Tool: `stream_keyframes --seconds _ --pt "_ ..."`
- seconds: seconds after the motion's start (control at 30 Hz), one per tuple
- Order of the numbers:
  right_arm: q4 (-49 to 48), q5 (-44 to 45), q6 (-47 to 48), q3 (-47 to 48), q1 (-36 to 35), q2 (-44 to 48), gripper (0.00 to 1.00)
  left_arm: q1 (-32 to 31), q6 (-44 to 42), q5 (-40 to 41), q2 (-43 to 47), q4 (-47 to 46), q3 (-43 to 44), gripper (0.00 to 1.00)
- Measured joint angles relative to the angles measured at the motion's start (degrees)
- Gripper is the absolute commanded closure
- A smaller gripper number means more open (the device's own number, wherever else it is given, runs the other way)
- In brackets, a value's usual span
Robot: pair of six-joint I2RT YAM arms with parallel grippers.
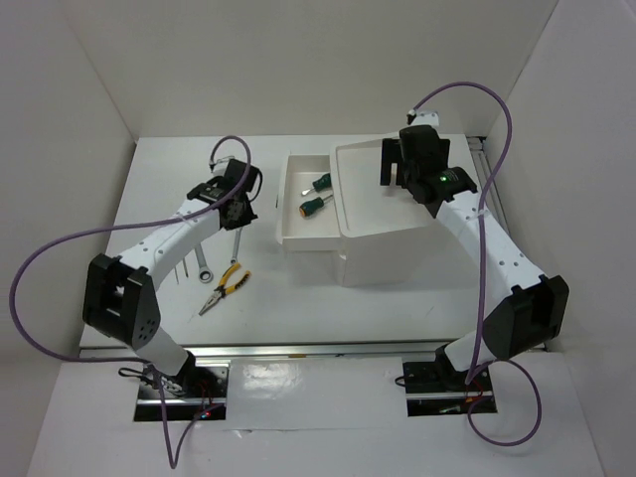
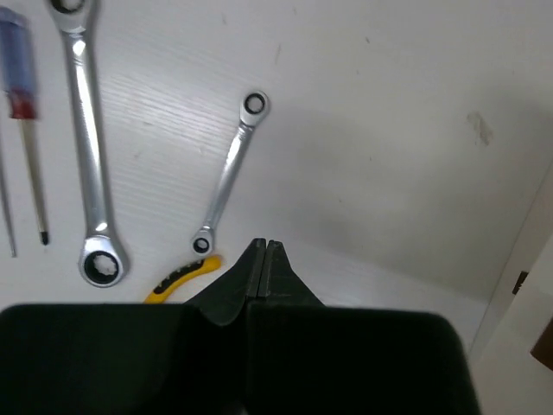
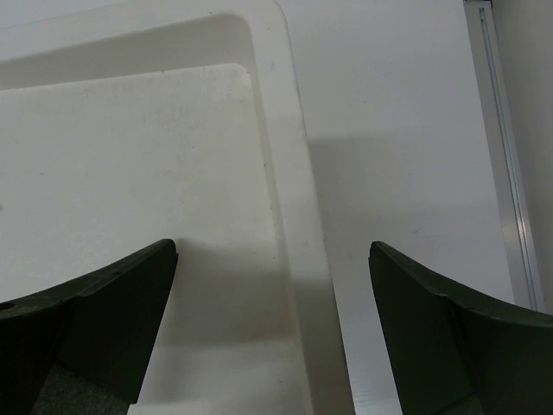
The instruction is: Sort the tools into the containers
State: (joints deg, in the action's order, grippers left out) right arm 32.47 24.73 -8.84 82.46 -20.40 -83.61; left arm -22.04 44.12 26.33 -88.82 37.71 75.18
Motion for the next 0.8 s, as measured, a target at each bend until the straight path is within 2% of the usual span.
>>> stream_keyframes --seconds 0.17,0.27,0.4,0.8 --pt "-0.5 0.0 0.2 0.1 0.0 -0.5 0.01 -2.6 -4.7 -6.4 -2.0 -6.5 0.2 1.00" --pt "-0.8 0.0 0.2 0.3 0.0 -0.9 0.01 -5.5 -7.5 -10.1 -3.8 -10.1 5.9 1.00" --pt "-0.7 -0.1 0.2 0.4 0.0 -0.9 0.01 -8.0 -10.1 -11.0 -7.1 -11.8 14.3 1.00" --pt "0.2 -0.2 -0.3 0.9 0.0 -0.9 0.01 -11.6 -7.8 -3.2 -10.5 -11.9 17.0 1.00"
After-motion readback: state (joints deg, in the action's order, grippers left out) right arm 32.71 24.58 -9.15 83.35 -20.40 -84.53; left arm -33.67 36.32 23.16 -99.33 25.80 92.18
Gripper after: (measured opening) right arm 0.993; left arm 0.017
